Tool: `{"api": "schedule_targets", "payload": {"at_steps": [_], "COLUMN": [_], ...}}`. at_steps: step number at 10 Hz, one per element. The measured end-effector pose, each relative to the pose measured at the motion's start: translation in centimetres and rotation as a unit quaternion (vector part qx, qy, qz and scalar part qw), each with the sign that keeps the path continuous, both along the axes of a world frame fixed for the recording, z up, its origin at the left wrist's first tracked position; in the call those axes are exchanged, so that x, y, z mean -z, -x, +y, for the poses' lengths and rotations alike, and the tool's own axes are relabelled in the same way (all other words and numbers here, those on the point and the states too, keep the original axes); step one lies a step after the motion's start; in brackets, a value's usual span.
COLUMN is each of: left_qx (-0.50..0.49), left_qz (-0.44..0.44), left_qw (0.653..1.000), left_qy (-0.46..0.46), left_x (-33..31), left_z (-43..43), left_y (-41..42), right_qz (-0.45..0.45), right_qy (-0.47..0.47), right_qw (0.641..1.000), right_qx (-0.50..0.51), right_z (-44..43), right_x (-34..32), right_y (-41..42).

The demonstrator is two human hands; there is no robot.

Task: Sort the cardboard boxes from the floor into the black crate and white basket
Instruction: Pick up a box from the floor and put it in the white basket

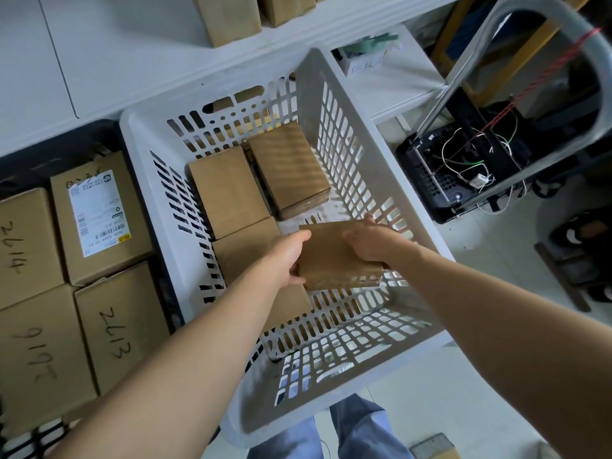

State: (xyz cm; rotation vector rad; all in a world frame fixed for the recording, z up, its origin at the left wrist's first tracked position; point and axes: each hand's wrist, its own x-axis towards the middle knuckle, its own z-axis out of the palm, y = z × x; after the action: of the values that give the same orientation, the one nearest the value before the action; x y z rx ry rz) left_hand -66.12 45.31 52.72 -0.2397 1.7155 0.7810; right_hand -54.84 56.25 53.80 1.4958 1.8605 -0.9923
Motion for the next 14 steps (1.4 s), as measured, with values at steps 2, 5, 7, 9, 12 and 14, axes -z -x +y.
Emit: {"api": "schedule_targets", "payload": {"at_steps": [2, 5, 7, 9, 12, 14], "left_qx": [0.016, 0.028, 0.009, -0.037, -0.057, -0.095], "left_qz": [0.01, -0.015, -0.016, 0.004, -0.051, -0.064], "left_qw": [1.0, 0.999, 1.0, 0.999, 0.997, 0.993], "left_qy": [-0.009, 0.006, 0.001, -0.016, -0.027, -0.037], "left_x": [0.1, -0.4, -0.7, -0.6, -0.3, -0.3], "left_z": [-0.4, -0.6, -0.7, -1.2, -1.2, -1.4], "left_y": [-0.2, -0.3, -0.1, -0.7, -2.0, -1.7], "right_qz": [-0.061, -0.096, -0.087, -0.013, -0.037, 0.138], "right_qy": [-0.014, -0.064, -0.06, -0.067, -0.097, -0.063], "right_qw": [0.995, 0.987, 0.988, 0.993, 0.953, 0.982], "right_qx": [-0.075, -0.116, -0.11, -0.095, -0.284, 0.111], "right_z": [-0.1, 0.7, 0.4, 0.4, 0.2, -0.1], "right_x": [0.1, -2.3, -2.9, -1.8, 0.2, 0.4], "right_y": [0.1, 1.1, 1.3, 1.9, 3.2, 4.3]}}
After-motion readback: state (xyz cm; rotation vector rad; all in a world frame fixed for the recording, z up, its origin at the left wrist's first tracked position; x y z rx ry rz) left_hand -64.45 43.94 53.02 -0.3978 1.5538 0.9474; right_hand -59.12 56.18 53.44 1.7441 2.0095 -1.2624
